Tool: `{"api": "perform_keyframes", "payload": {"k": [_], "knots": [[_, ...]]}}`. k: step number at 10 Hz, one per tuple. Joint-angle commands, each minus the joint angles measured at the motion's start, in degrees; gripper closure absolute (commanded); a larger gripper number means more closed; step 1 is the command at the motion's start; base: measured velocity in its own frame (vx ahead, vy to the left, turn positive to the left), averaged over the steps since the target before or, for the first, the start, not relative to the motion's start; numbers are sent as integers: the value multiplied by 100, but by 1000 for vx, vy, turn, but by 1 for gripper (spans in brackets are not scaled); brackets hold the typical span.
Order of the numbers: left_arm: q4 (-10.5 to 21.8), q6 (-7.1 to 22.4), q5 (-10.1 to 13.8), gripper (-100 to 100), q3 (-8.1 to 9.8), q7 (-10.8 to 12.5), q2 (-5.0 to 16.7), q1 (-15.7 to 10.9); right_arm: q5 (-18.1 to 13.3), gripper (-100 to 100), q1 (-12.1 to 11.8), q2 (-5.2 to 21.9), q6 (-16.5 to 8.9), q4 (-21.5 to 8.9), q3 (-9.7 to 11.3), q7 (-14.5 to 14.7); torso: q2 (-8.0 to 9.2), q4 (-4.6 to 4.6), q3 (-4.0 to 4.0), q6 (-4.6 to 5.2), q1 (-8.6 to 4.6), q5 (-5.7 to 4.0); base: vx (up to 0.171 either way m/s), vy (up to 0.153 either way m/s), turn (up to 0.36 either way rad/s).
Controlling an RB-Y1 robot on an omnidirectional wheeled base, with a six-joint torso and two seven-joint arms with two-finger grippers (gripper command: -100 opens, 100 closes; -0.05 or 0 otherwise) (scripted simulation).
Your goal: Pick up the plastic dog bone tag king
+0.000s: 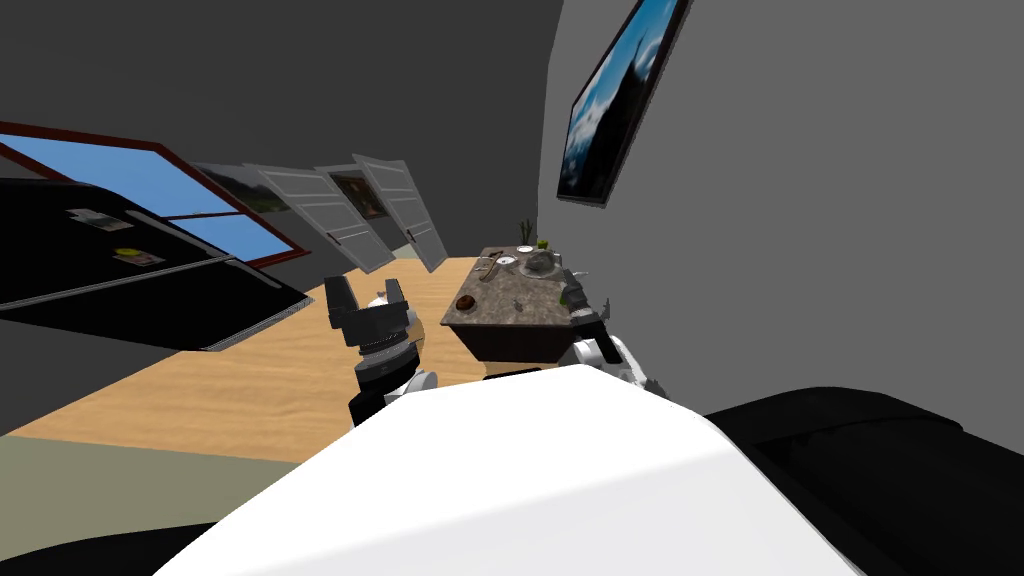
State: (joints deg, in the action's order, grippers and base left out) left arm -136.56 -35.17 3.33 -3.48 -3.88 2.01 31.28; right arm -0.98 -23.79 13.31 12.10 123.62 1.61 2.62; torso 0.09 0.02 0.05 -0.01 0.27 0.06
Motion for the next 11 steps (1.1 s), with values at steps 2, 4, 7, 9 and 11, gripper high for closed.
{"api": "perform_keyframes", "payload": {"k": [2,4,7,9,11], "knots": [[0,0,0,0,0,0,0,0,41,-100,58,274,-393,-122,-22,-79,-1,0,0,2,-2,0,-10,76,79],[0,0,0,0,0,0,0,0,65,-100,102,456,-630,-196,-27,-116,-7,-1,-4,0,11,2,-3,100,104],[0,0,0,0,0,0,0,1,117,-100,171,853,-1086,-352,-29,-181,-7,-1,-4,3,-4,0,1,72,90],[0,0,0,0,0,0,0,0,144,-100,196,1068,-1345,-434,-25,-207,-9,-2,-5,1,13,2,9,114,108],[0,0,0,0,0,0,0,1,172,-100,213,1294,-1579,-518,-17,-228,-8,-2,-5,2,8,3,5,83,75]]}}
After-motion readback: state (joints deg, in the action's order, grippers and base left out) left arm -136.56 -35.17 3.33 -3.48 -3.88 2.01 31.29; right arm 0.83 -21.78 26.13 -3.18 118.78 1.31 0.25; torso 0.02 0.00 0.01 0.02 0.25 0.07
